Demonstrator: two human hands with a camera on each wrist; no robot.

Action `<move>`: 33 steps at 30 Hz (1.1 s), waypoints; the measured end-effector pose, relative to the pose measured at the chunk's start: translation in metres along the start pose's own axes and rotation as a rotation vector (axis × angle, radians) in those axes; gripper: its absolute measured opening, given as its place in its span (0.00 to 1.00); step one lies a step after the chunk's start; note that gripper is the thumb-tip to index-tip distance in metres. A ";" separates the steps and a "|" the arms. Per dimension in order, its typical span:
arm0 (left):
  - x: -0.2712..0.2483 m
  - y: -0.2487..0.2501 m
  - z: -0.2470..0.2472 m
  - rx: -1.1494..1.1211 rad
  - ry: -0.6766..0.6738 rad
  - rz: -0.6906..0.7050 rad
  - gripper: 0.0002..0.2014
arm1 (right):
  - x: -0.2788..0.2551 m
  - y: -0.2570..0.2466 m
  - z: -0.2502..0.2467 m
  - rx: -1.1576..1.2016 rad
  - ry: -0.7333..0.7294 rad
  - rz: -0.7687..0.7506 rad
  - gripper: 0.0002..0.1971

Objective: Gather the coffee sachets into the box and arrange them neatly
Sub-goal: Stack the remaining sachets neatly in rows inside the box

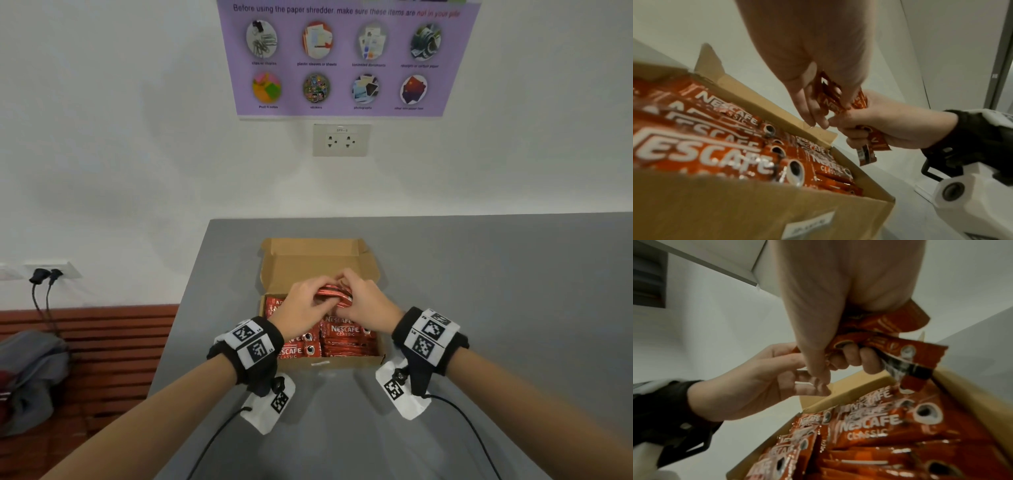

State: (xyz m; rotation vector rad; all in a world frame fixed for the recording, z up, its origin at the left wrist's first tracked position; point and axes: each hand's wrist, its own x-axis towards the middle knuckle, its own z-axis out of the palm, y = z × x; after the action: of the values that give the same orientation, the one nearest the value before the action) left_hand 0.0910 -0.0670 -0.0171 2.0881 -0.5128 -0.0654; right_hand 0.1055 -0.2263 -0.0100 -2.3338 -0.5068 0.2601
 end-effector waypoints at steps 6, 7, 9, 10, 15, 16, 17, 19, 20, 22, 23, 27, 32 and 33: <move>-0.005 -0.015 -0.021 0.032 0.154 -0.071 0.08 | 0.000 0.000 -0.005 -0.121 -0.099 -0.030 0.13; -0.006 -0.017 -0.024 0.000 0.159 -0.106 0.06 | -0.001 0.003 -0.006 -0.117 -0.099 -0.019 0.11; -0.007 -0.017 -0.026 -0.050 0.160 -0.139 0.05 | -0.003 0.007 -0.008 -0.069 -0.109 -0.017 0.10; -0.008 -0.017 -0.025 -0.048 0.183 -0.138 0.04 | -0.004 0.007 -0.008 -0.033 -0.105 -0.020 0.11; -0.014 -0.016 -0.025 -0.146 0.233 -0.231 0.06 | -0.012 0.011 -0.022 0.160 0.169 0.057 0.11; -0.015 -0.015 -0.025 -0.163 0.217 -0.236 0.06 | -0.013 0.013 -0.023 0.151 0.208 0.071 0.12; -0.014 -0.013 -0.025 -0.178 0.205 -0.233 0.06 | -0.014 0.014 -0.023 0.136 0.219 0.073 0.13; -0.012 -0.009 -0.022 -0.202 0.195 -0.220 0.05 | -0.015 0.011 -0.019 0.124 0.201 0.061 0.12; -0.011 -0.007 -0.020 -0.209 0.191 -0.206 0.05 | -0.015 0.010 -0.017 0.128 0.193 0.058 0.11; -0.007 -0.005 -0.017 -0.201 0.169 -0.177 0.05 | -0.014 0.006 -0.013 0.163 0.204 0.068 0.07; -0.005 -0.005 -0.015 -0.180 0.156 -0.166 0.05 | -0.014 0.003 -0.012 0.177 0.219 0.060 0.05; 0.001 -0.008 -0.006 0.170 0.317 -0.158 0.10 | -0.009 -0.006 -0.011 0.051 0.395 -0.012 0.04; 0.003 0.008 -0.006 -0.228 0.122 -0.290 0.17 | -0.004 -0.018 -0.002 0.037 0.353 -0.099 0.07; 0.005 0.010 -0.007 -0.335 0.070 -0.308 0.17 | -0.005 -0.022 0.001 0.047 0.316 -0.120 0.09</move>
State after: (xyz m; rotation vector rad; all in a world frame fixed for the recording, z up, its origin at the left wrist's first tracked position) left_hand 0.0933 -0.0682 -0.0044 1.8156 -0.1227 -0.2396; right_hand 0.0945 -0.2137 0.0046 -2.2323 -0.4745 -0.1508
